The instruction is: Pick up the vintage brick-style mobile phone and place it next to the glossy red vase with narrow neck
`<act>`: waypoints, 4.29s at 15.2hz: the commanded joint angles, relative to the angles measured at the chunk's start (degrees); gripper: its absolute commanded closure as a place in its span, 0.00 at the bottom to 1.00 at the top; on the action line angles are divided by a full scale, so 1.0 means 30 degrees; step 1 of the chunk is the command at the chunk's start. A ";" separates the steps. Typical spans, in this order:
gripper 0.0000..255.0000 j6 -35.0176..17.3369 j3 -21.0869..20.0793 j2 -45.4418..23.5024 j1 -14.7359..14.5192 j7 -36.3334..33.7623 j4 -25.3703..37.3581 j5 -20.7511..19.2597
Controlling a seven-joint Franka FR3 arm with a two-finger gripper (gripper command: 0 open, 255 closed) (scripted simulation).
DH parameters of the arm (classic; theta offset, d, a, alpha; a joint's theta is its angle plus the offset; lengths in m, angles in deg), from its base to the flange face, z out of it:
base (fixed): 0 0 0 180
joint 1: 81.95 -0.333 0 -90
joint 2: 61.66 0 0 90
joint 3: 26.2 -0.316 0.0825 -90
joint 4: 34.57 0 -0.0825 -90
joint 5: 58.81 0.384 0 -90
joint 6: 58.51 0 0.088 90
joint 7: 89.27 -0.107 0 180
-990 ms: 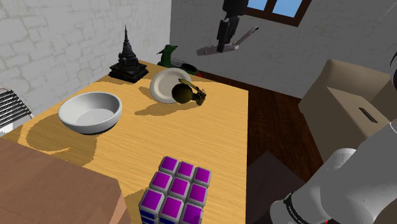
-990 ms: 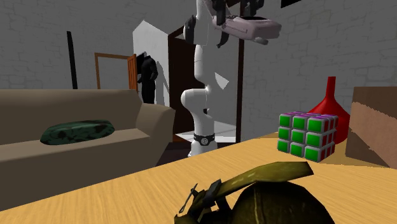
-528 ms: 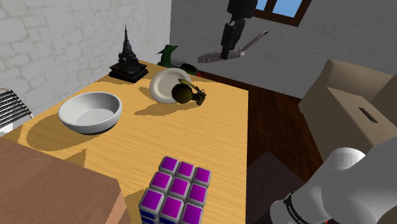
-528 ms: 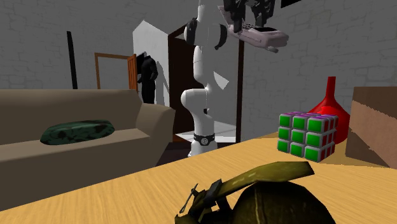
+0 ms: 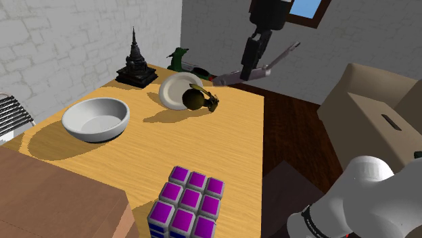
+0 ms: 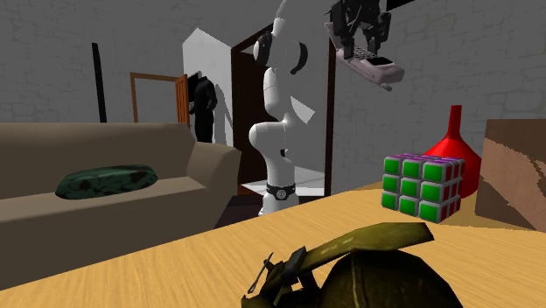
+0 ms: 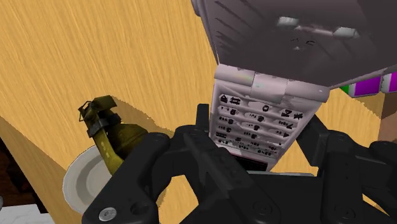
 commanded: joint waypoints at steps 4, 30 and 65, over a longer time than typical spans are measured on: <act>1.00 0.0285 -0.1313 0.1758 -0.0666 -0.1902 -0.1406 0.0736; 1.00 0.1387 -1.0100 0.4266 -0.3127 -1.2852 -0.1018 0.5765; 1.00 -0.6781 -1.2294 0.6145 -0.4248 -1.1905 -1.0838 0.8057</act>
